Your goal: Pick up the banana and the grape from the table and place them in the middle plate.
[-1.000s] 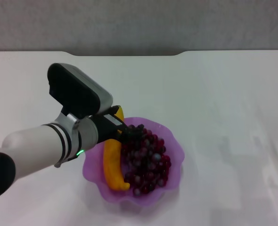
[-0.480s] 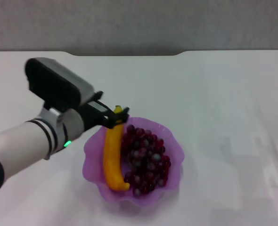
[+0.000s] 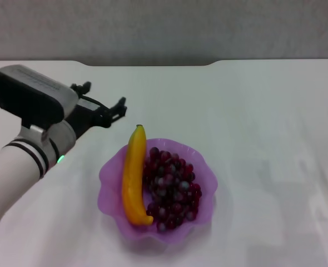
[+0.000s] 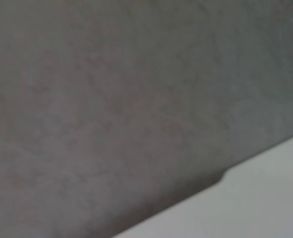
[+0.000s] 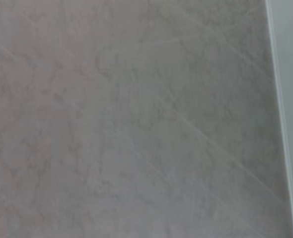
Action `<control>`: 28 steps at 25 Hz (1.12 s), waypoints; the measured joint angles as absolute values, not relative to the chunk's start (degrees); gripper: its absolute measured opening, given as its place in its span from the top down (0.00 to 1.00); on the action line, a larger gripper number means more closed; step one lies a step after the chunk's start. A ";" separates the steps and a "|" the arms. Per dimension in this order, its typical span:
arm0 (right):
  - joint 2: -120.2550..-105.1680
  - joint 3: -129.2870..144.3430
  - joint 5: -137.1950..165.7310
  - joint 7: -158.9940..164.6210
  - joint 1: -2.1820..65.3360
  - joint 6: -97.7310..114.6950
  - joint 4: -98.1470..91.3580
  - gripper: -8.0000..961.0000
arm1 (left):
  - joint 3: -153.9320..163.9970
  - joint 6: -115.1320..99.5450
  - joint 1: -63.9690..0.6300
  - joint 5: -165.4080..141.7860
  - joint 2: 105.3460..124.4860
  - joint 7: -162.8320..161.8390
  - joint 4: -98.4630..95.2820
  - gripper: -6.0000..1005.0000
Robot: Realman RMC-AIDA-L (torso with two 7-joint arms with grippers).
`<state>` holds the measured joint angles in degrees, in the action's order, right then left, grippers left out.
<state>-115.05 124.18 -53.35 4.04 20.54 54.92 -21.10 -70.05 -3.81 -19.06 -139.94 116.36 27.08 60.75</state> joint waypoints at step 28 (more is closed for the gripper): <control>-115.14 124.19 -53.25 4.03 22.84 54.92 -21.09 0.08 | -85.13 -37.43 -36.42 -159.61 115.17 -7.79 17.44 0.12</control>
<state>-115.14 124.19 -53.25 4.03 22.84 54.92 -21.09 -85.13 -37.43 -36.42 -159.61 115.17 -7.79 17.44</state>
